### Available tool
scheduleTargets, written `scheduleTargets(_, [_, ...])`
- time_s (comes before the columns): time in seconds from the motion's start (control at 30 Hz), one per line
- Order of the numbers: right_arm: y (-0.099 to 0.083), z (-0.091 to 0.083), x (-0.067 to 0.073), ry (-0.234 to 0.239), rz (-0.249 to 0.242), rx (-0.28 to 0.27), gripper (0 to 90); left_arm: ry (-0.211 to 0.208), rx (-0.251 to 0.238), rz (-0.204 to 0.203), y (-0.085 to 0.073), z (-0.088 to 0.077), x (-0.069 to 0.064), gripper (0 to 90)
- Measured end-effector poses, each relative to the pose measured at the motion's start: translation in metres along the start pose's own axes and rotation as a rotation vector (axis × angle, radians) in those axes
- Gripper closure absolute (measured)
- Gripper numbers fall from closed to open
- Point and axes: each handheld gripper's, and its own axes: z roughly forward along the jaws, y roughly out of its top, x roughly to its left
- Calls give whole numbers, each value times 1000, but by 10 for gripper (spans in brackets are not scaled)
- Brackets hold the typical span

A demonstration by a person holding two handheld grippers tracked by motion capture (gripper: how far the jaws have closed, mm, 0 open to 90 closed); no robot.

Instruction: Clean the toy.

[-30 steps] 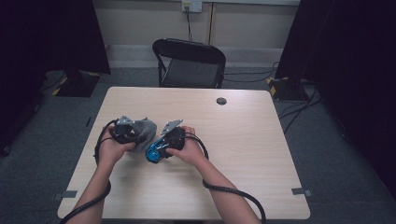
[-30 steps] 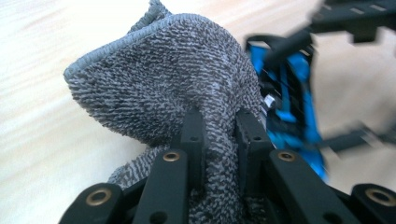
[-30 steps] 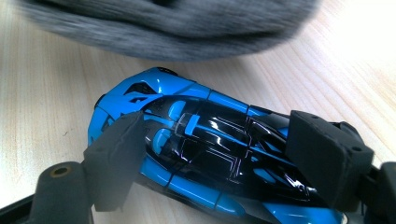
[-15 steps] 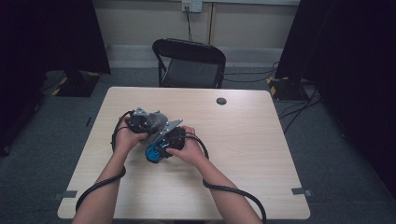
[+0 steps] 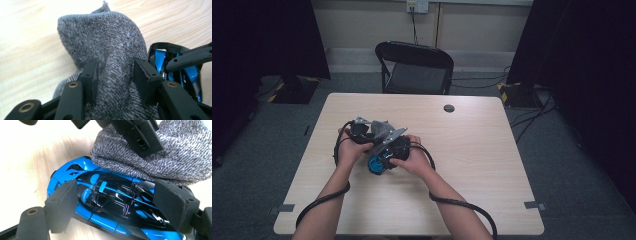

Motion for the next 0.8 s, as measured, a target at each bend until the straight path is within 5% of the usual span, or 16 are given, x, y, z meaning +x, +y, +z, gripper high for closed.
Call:
scheduleTargets(0.07, [0, 0, 0, 0, -2, 1, 202, -5, -24, -36, -1, 3, -1, 500])
scheduleTargets(0.3, [0, 0, 0, -1, 1, 0, 202, 21, 34, 7, -5, 23, 0, 582])
scheduleTargets(0.37, [0, 0, -1, 0, -1, -4, 202, 3, 39, 39, -3, 25, 0, 763])
scheduleTargets(0.43, [-1, 0, -1, 1, 0, -7, 202, -31, 11, 139, 5, 26, 0, 778])
scheduleTargets(0.47, [-1, 0, -1, 1, 0, -7, 202, -31, 11, 139, 5, 26, 0, 777])
scheduleTargets(0.5, [-1, 0, -1, 2, -1, -10, 202, -58, 25, 232, 10, 30, -3, 775])
scheduleTargets(0.6, [-1, 0, -1, 3, 1, -9, 202, -54, 39, 260, 13, 35, -5, 761])
scheduleTargets(0.8, [-2, 0, -1, 4, 2, -13, 202, -35, -16, 185, 7, 39, -4, 595])
